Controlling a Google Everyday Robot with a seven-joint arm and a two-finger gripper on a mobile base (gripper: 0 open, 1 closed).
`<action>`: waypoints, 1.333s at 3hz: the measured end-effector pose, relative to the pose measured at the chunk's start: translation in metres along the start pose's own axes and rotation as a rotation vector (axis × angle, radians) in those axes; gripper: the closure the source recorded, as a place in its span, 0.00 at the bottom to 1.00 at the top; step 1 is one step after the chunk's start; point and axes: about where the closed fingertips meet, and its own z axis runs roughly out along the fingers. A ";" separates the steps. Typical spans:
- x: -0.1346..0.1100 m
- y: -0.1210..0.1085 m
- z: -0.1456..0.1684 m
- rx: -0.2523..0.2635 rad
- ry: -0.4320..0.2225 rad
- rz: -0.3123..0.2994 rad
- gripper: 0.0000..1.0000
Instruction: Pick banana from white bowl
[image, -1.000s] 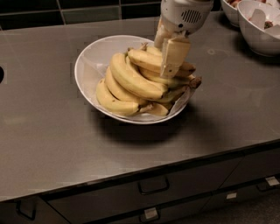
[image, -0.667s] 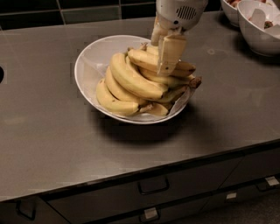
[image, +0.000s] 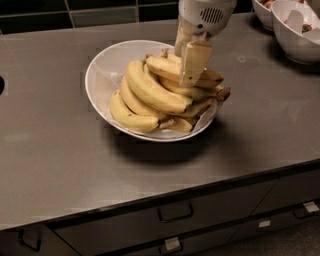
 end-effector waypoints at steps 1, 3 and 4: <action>0.003 0.004 0.002 -0.012 0.004 0.020 0.43; 0.003 0.005 0.004 -0.025 0.006 0.024 0.85; 0.003 0.005 0.004 -0.024 0.006 0.024 1.00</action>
Offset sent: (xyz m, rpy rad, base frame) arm -0.0345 -0.0222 -0.0134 -0.0786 0.1588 -0.0164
